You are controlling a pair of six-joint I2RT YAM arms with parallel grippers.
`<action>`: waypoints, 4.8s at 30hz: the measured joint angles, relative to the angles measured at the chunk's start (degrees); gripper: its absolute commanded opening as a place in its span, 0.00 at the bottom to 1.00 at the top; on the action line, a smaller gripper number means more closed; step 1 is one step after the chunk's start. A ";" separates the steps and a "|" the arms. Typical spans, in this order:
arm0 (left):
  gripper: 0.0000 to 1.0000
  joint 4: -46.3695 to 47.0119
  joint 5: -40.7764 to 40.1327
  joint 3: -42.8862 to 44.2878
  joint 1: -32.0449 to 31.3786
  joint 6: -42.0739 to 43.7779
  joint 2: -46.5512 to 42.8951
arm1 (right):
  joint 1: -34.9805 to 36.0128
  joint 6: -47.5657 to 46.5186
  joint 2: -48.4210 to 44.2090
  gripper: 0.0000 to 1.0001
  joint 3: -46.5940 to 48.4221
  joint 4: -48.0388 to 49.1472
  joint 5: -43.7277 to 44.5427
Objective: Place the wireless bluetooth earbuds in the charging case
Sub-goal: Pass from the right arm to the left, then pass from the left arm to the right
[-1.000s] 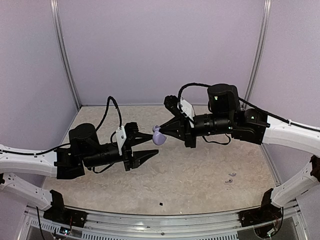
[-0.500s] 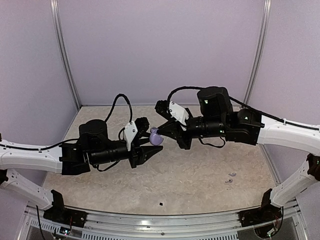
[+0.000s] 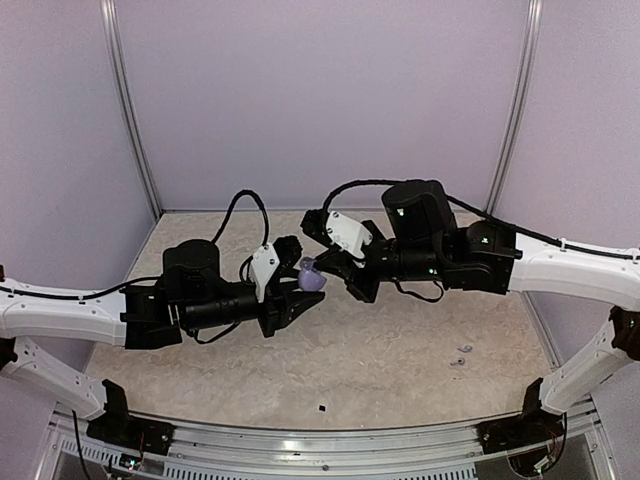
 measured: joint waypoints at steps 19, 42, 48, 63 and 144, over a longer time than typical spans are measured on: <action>0.21 -0.07 0.11 -0.22 1.29 -2.69 -0.09 | 0.39 -1.01 0.35 0.00 0.02 -0.87 3.61; 0.01 17.79 8.92 -13.44 6.60 -3.56 -4.28 | 0.50 1.92 -5.75 0.57 -3.02 0.44 -2.62; 0.01 29.16 15.43 -20.00 7.28 -1.57 -4.59 | -4.98 7.67 -12.68 0.58 -8.48 2.64 -11.08; 0.00 39.69 25.55 -21.55 7.30 3.06 -3.08 | -17.18 23.37 -17.53 0.47 -18.34 0.57 -27.87; 0.23 46.88 21.20 -20.33 1.64 7.45 0.70 | -4.13 24.81 3.67 0.07 -12.79 42.01 -45.27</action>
